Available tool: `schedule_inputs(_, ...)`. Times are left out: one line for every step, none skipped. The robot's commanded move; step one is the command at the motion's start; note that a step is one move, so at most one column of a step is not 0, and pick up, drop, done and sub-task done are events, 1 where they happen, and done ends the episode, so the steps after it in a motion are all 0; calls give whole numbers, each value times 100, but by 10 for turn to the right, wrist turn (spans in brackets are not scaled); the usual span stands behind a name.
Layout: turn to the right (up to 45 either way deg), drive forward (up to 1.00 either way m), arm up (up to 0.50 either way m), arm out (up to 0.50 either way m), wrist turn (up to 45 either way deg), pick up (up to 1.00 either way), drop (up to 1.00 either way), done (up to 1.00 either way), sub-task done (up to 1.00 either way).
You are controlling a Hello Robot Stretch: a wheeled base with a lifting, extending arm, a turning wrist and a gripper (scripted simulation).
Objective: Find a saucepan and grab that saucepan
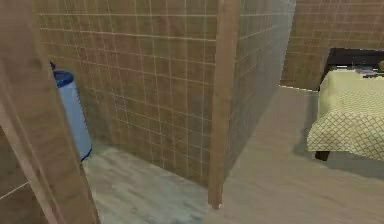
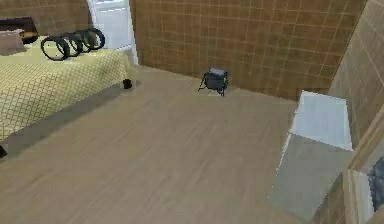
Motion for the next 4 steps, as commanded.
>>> schedule_inputs(450, 0, 0, 0, 0, 0, 0, 0, 0)
schedule_inputs(210, 0, 0, 0, 0, 0, 0, 0, 0)
schedule_inputs(30, 0, 0, 0, 0, 0, 0, 0, 0)
schedule_inputs(0, 10, 0, 0, 0, 0, 0, 0, 0)
